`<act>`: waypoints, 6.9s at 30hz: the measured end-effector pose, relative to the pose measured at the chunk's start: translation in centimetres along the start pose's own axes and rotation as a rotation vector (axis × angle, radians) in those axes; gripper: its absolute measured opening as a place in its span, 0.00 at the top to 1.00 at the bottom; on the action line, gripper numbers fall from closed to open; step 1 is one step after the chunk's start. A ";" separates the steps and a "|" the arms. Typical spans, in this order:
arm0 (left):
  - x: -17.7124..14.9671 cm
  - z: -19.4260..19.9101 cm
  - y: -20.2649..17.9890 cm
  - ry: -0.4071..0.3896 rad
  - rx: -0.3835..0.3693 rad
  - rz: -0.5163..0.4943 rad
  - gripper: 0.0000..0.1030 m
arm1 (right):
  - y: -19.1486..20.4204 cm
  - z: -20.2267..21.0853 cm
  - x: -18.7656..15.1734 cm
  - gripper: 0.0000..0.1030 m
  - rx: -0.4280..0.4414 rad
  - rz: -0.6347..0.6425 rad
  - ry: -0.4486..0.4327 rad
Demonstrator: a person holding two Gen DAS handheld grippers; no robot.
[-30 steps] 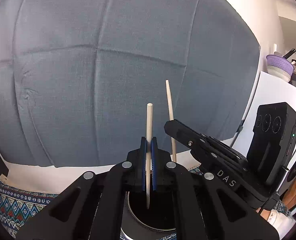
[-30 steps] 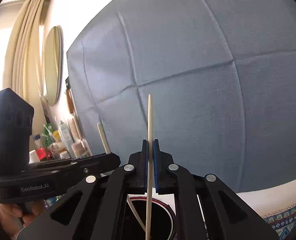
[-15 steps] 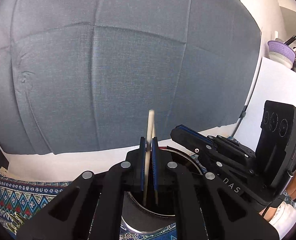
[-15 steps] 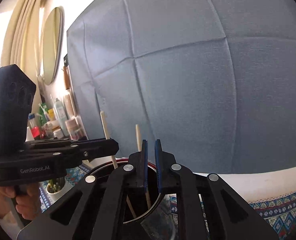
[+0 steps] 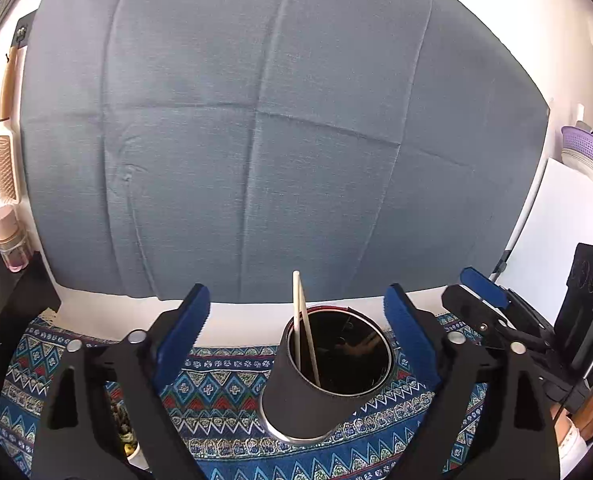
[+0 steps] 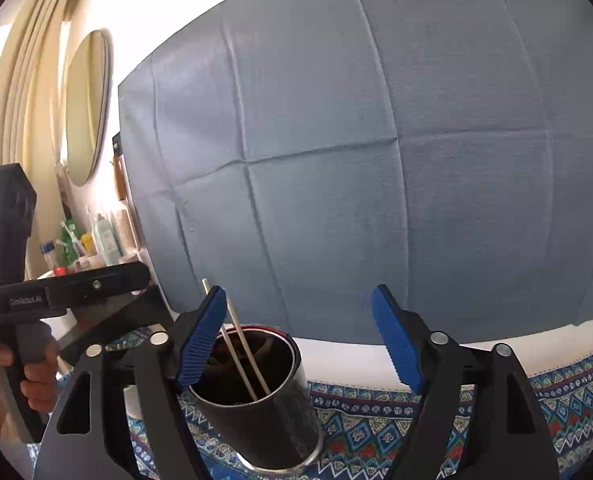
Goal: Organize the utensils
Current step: 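Open the left tool over the cup while the right tool releases its stick, then return both tools to the stick pile and close each on one stick, then lift the sticks with both tools and bring them above the black cup, then open the right tool to drop its stick in the cup while the left tool releases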
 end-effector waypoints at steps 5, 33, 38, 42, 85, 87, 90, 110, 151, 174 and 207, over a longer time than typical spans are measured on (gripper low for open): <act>-0.4 2.4 -0.1 0.017 0.086 -0.006 0.06 | 0.3 2.5 -0.2 0.15 -0.016 -0.025 0.045; -16.2 3.2 -2.1 0.452 0.144 -0.054 0.06 | -3.3 7.9 -13.0 0.11 -0.166 -0.052 0.391; -19.6 2.4 -2.8 0.541 0.100 -0.031 0.06 | -4.0 7.2 -16.7 0.11 -0.185 -0.055 0.503; -21.3 2.4 -3.2 0.572 0.103 -0.043 0.06 | -3.9 7.1 -19.2 0.11 -0.202 -0.039 0.555; -25.7 2.5 -7.7 0.683 -0.081 0.121 0.92 | -5.2 8.4 -23.0 0.95 -0.269 -0.100 0.712; -25.6 2.9 -7.5 0.683 -0.072 0.112 0.93 | -5.4 8.8 -23.0 0.95 -0.260 -0.111 0.706; -25.3 3.9 -6.9 0.682 -0.078 0.117 0.93 | -5.5 9.4 -22.4 0.95 -0.247 -0.128 0.688; -22.5 7.0 -6.0 0.617 -0.045 0.038 0.94 | -4.9 10.5 -23.7 0.82 -0.275 -0.049 0.759; -6.2 9.9 -4.2 0.310 -0.037 -0.014 0.95 | 3.1 13.4 -5.4 0.96 -0.163 0.065 0.370; 6.9 6.4 -4.6 0.187 0.057 -0.139 0.95 | 5.4 1.6 6.0 0.96 -0.064 0.007 0.257; 0.9 -5.6 -4.2 0.311 -0.002 -0.186 0.95 | 1.1 -9.0 0.0 0.95 0.109 -0.131 -0.048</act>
Point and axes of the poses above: each gripper's, at about its wrist camera, not at the fingertips, and z roughly against the way its jaws point, y to its left, x to its top, the point moved 4 cm from there along -z, roughly the way its jaws point, and after that the axes turned 11 degrees about -z, right-handed, at the moved point
